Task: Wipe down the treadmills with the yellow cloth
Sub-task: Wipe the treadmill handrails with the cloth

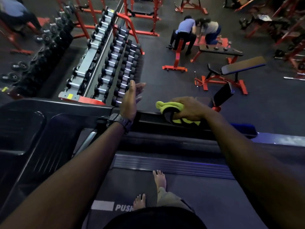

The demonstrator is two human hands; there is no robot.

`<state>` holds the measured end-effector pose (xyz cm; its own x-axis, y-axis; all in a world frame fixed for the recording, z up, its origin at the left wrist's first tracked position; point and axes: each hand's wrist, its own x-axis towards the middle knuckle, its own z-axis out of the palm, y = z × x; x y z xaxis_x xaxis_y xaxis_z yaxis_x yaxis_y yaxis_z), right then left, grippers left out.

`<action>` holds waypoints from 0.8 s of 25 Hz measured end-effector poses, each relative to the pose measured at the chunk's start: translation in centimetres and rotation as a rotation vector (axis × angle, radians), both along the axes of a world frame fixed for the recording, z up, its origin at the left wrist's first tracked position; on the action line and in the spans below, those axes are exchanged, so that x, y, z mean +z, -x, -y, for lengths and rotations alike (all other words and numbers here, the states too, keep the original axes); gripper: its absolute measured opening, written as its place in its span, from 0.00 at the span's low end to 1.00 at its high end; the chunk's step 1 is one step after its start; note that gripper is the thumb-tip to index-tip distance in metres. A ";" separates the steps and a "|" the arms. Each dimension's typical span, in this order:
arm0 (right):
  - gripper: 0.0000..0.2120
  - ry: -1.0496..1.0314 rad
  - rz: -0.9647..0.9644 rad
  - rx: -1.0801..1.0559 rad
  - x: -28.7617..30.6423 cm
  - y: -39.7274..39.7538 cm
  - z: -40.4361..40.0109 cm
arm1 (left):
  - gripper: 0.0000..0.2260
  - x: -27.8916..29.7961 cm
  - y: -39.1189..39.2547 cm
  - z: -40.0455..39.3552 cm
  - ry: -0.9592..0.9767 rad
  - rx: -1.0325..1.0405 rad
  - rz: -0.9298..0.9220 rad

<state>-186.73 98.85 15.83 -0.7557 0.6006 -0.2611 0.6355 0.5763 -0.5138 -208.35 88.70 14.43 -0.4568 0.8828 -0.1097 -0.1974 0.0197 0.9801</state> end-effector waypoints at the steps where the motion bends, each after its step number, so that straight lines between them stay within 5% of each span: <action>1: 0.25 -0.001 -0.020 0.010 -0.4 1.9 0.4 | 0.30 0.0 -0.3 -0.2 -0.004 -0.018 -0.022; 4: 0.32 -0.019 -0.048 0.045 -0.7 4.2 2.0 | 0.30 -0.3 -0.2 -0.2 -0.014 -0.042 -0.066; 9: 0.26 -0.040 0.096 -0.110 2.0 -6.1 -0.1 | 0.26 -0.9 -0.5 0.0 -0.050 -0.040 -0.141; 12: 0.22 -0.081 0.035 -0.088 0.8 -1.4 1.2 | 0.26 -1.3 -0.7 0.1 -0.063 -0.077 -0.230; 15: 0.32 -0.086 0.013 -0.003 -0.6 3.6 3.2 | 0.32 -1.6 -0.5 0.0 -0.050 -0.105 -0.296; 20: 0.25 -0.087 0.084 -0.158 1.3 -7.3 0.4 | 0.28 -0.6 -2.6 -0.4 0.008 -0.137 -0.380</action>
